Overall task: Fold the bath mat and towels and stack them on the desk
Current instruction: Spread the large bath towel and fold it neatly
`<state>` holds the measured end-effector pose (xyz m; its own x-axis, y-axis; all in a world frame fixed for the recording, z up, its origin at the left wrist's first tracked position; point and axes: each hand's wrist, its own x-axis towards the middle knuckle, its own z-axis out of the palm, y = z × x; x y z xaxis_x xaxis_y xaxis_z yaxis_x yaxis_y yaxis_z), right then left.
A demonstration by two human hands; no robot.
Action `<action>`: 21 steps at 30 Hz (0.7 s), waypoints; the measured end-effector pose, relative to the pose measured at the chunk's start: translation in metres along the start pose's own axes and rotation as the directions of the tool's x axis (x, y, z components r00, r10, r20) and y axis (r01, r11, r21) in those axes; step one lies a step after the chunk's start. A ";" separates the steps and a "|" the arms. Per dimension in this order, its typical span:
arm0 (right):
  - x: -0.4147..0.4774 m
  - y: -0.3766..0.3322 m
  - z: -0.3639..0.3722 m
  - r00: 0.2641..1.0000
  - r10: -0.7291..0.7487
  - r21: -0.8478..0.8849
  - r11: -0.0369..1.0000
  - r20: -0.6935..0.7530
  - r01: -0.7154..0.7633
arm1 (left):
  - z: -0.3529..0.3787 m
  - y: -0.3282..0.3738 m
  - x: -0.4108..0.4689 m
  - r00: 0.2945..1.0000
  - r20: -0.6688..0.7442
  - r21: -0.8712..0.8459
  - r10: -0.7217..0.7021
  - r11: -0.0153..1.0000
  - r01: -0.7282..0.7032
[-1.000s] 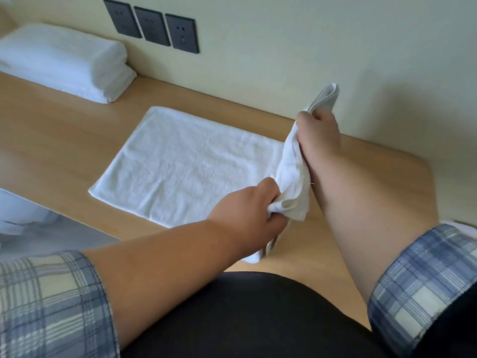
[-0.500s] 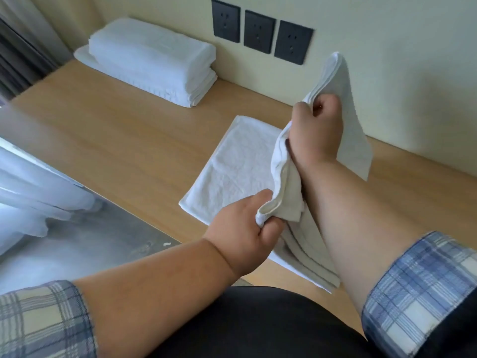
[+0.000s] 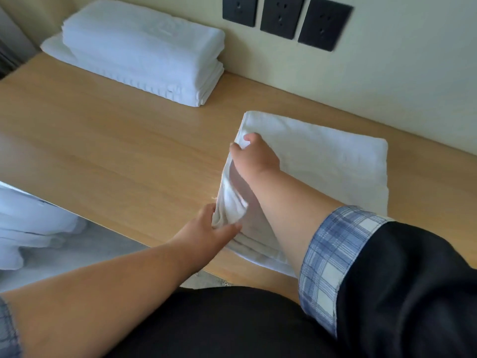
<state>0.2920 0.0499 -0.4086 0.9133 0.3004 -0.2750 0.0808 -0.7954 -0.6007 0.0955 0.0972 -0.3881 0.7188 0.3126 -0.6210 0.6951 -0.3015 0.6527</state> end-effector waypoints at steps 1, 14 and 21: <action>-0.002 0.001 -0.001 0.999 -0.024 0.023 0.999 0.035 0.024 | -0.005 -0.001 0.004 0.999 -0.034 -0.023 -0.039 0.999 0.039; -0.020 0.151 -0.114 0.944 -0.200 -0.463 0.832 0.262 0.305 | 0.080 0.074 0.017 0.874 0.322 0.724 0.364 0.500 -0.475; -0.035 0.179 -0.150 0.981 0.054 -0.467 0.883 0.186 0.040 | 0.114 0.099 0.039 0.950 0.155 0.892 0.272 0.374 -0.253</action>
<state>0.3345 -0.1819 -0.3943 0.8263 0.3498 -0.4414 0.2943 -0.9364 -0.1912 0.1943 -0.0234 -0.3970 0.8742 0.0751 -0.4798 0.0931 -0.9956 0.0138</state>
